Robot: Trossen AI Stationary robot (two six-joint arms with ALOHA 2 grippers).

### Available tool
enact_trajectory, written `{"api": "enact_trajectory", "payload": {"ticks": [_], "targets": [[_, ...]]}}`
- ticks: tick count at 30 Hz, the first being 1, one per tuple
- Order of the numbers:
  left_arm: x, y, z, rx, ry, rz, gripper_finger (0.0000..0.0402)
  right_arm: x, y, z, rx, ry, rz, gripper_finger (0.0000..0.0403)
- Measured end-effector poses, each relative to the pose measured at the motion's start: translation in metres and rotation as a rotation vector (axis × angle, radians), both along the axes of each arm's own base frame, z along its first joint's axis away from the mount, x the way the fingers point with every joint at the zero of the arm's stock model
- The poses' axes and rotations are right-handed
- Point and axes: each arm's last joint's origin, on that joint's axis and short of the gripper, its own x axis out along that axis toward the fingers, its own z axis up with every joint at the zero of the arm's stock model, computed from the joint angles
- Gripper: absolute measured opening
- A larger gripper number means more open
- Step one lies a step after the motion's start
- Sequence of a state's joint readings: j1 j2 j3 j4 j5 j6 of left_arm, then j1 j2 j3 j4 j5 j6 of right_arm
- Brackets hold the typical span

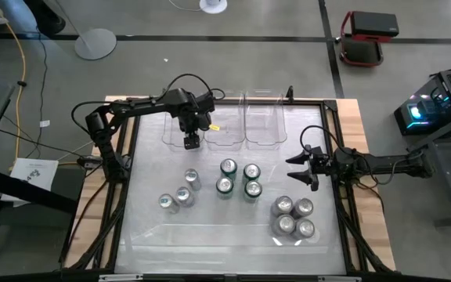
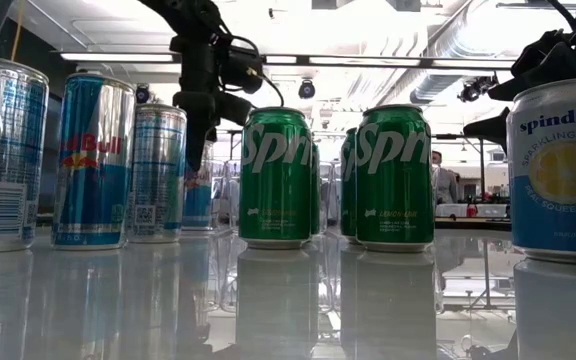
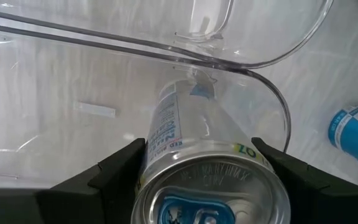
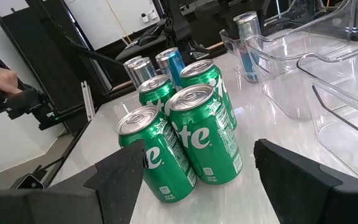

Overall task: Sort soda cans
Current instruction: Put the top left blue soda can into the left transparent bin, then put the bottom right blue soda can into the left transparent bin

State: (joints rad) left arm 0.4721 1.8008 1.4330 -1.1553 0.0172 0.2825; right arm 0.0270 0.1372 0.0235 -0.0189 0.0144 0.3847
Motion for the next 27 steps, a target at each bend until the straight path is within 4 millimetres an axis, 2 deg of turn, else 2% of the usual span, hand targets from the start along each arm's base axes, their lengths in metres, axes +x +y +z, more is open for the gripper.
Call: {"api": "enact_trajectory", "payload": {"ticks": [7, 13, 22, 25, 27], "targets": [[0.001, 0.001, 0.002, 0.008, -0.001, -0.013, 0.0288, 0.0, 0.0, 0.0, 0.0, 0.0, 0.0, 0.0291], [0.001, 0.004, 0.023, 0.011, -0.002, -0.026, 0.0317, 0.0, 0.0, 0.0, 0.0, 0.0, 0.0, 0.0291], [-0.006, 0.003, 0.085, 0.077, 0.027, -0.025, 0.032, 0.0, 0.0, 0.0, 0.0, 0.0, 0.0, 0.0291], [-0.015, -0.006, 0.113, 0.147, -0.031, -0.009, 0.032, 0.0, 0.0, 0.0, 0.0, 0.0, 0.0, 0.0291], [-0.025, -0.02, 0.132, 0.187, -0.092, 0.0, 0.032, 0.0, 0.0, 0.0, 0.0, 0.0, 0.0, 0.0291]]}}
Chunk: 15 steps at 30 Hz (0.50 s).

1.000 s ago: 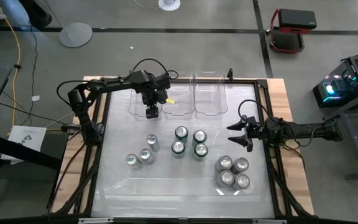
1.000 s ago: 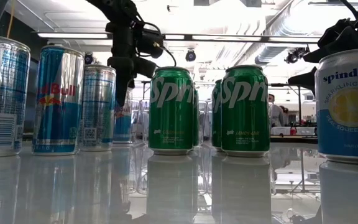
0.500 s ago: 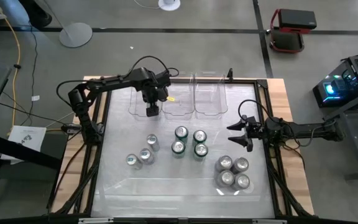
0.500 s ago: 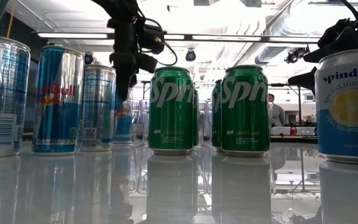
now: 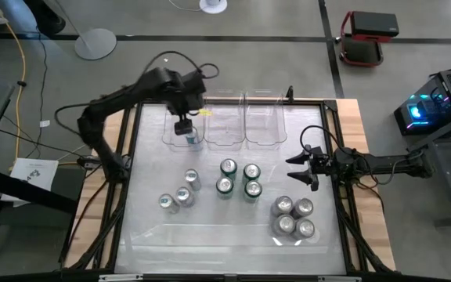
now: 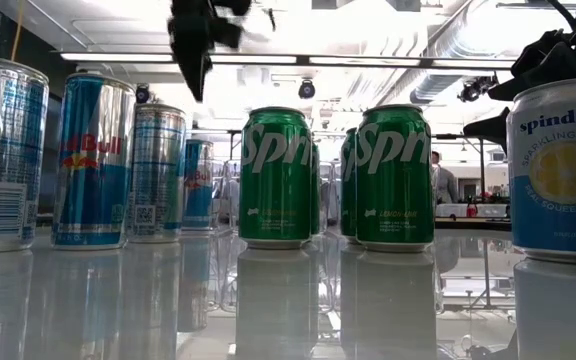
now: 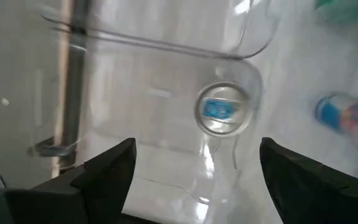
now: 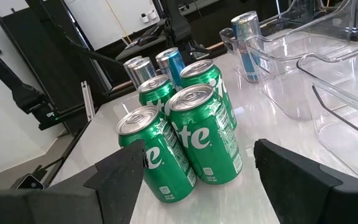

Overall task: Sort soda cans
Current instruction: Put the bottom right blue soda can into the left transparent bin

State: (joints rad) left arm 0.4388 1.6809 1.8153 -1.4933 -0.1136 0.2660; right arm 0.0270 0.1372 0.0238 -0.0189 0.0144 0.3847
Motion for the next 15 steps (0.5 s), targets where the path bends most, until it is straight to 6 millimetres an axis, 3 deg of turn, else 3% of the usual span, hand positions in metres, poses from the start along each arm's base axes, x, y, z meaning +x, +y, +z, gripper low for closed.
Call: {"api": "enact_trajectory", "payload": {"ticks": [4, 8, 11, 15], "targets": [[-0.023, -0.041, 0.036, 0.094, -0.128, 0.023, 0.0319, 0.0, 0.0, 0.0, 0.0, 0.001, 0.0, 0.0291], [-0.045, -0.099, 0.063, 0.236, -0.262, 0.029, 0.0319, 0.0, 0.0, 0.0, 0.0, 0.001, 0.0, 0.0291], [-0.055, -0.141, 0.072, 0.287, -0.367, 0.019, 0.0319, 0.0, 0.0, 0.0, 0.0, 0.001, 0.0, 0.0291], [-0.054, -0.185, 0.068, 0.29, -0.441, 0.0, 0.0319, 0.0, 0.0, 0.0, 0.0, 0.001, 0.0, 0.0291]]}}
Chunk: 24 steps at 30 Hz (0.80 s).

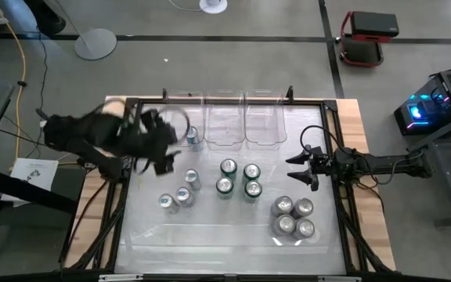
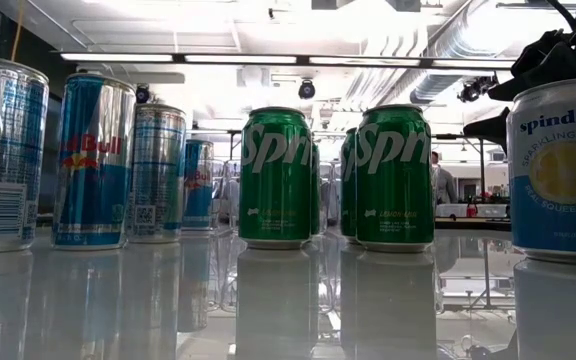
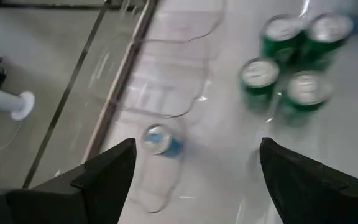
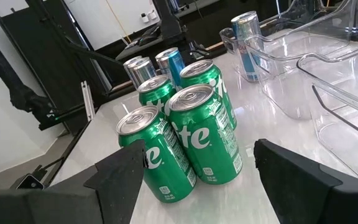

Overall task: Sort soda cans
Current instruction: Put the bottom right blue soda can into the left transparent bin

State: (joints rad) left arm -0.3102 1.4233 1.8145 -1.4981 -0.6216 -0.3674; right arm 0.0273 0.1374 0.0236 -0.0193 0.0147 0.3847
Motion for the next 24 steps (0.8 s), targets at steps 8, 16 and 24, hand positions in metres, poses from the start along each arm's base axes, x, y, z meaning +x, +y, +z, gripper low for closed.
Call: {"api": "enact_trajectory", "payload": {"ticks": [8, 16, 24], "targets": [[0.028, -0.051, -0.039, -0.016, 0.101, 0.043, 0.0319, 0.0, 0.0, 0.0, 0.0, 0.0, 0.0, 0.0291], [0.045, -0.08, -0.07, -0.137, 0.186, 0.098, 0.0321, 0.0, 0.0, 0.0, 0.0, 0.0, 0.0, 0.0291], [0.037, -0.084, -0.106, -0.322, 0.198, 0.143, 0.0321, 0.0, 0.0, 0.0, 0.0, 0.0, 0.0, 0.0291]]}}
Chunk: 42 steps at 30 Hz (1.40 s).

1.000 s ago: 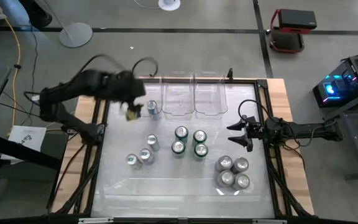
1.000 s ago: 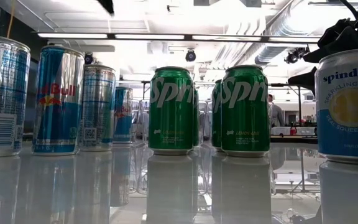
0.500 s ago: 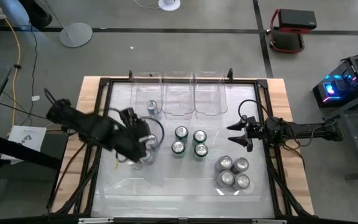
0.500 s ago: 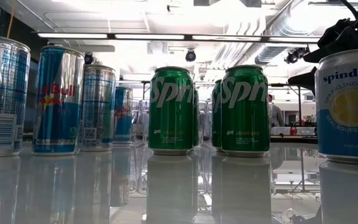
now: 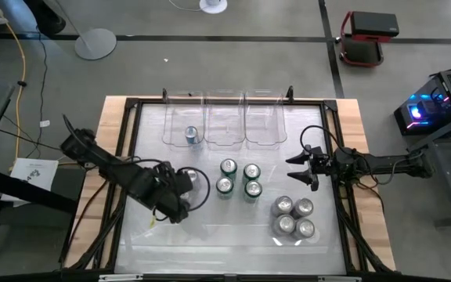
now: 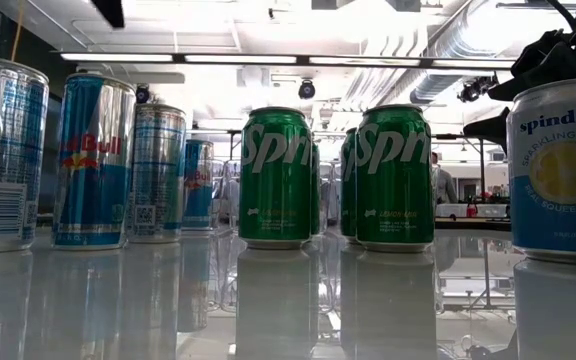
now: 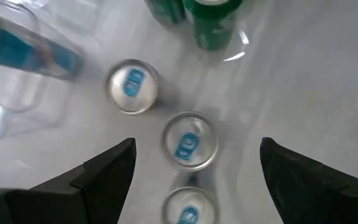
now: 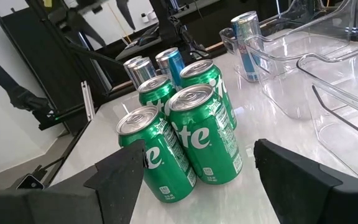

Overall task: Sort soda cans
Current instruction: Put the bottom right blue soda can into the left transparent bin

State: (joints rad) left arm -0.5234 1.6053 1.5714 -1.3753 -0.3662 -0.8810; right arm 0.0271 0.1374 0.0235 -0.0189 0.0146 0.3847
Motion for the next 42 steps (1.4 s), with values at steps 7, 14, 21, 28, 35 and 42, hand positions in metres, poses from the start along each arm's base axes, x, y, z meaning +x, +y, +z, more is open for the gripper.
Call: {"api": "enact_trajectory", "payload": {"ticks": [7, 14, 21, 28, 35, 42], "targets": [[-0.009, 0.014, -0.034, -0.042, 0.035, 0.053, 0.0321, 0.0, 0.0, 0.0, 0.0, 0.0, 0.0, 0.0291], [-0.006, 0.018, -0.056, -0.087, 0.031, 0.024, 0.0321, 0.0, 0.0, 0.0, 0.0, 0.0, 0.0, 0.0291], [-0.005, 0.025, -0.073, -0.121, 0.062, 0.011, 0.0321, 0.0, 0.0, 0.0, 0.0, 0.0, 0.0, 0.0291], [-0.001, 0.03, -0.077, -0.146, 0.063, -0.008, 0.0307, 0.0, 0.0, 0.0, 0.0, 0.0, 0.0, 0.0291], [0.001, 0.032, -0.078, -0.149, 0.051, -0.003, 0.0243, 0.0, 0.0, 0.0, 0.0, 0.0, 0.0, 0.0291], [0.001, 0.032, -0.081, -0.156, 0.033, -0.002, 0.0226, 0.0, 0.0, 0.0, 0.0, 0.0, 0.0, 0.0291]]}}
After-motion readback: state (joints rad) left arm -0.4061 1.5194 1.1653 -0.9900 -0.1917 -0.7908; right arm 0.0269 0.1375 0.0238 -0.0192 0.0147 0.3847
